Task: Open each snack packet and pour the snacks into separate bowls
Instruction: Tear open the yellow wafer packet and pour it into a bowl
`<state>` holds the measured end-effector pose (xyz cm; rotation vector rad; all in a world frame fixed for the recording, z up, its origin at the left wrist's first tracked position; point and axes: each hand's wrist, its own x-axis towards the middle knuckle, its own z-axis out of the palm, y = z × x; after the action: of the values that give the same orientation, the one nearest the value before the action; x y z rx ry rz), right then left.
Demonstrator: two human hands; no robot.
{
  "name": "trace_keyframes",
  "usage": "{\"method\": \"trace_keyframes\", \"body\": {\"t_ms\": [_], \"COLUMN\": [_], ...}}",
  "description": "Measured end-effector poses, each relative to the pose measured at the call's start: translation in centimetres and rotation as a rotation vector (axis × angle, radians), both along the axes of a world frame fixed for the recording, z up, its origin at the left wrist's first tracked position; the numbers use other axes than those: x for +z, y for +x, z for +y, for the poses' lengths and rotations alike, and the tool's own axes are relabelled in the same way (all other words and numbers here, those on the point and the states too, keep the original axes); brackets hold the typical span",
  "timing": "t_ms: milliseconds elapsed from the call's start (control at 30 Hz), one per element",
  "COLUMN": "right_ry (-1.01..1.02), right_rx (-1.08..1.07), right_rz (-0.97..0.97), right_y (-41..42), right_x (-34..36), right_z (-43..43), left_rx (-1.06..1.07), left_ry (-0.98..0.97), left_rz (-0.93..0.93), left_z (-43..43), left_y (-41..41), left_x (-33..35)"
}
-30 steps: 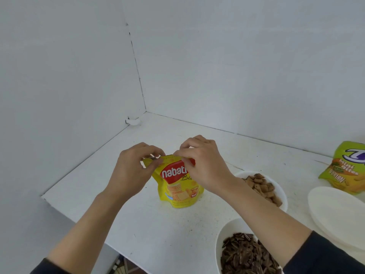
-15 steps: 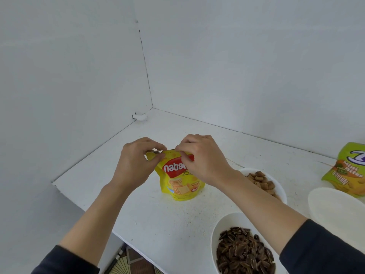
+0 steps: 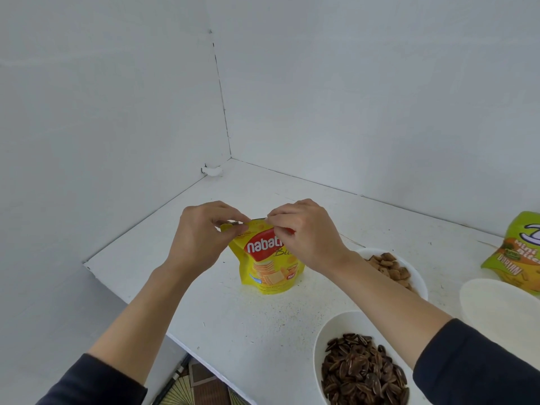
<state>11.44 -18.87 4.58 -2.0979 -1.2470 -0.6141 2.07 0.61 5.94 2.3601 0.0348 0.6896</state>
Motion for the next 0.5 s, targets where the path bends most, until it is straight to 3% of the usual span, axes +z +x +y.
{"method": "trace_keyframes", "body": {"t_ms": [500], "right_ry": [0.013], "right_rx": [0.038], "right_rz": [0.059], "right_y": [-0.8], "right_x": [0.2], "right_z": [1.5], "left_rx": [-0.053], "left_ry": [-0.012], "left_rz": [-0.062], "left_z": [0.6], "left_y": [0.1], "left_x": [-0.4]}}
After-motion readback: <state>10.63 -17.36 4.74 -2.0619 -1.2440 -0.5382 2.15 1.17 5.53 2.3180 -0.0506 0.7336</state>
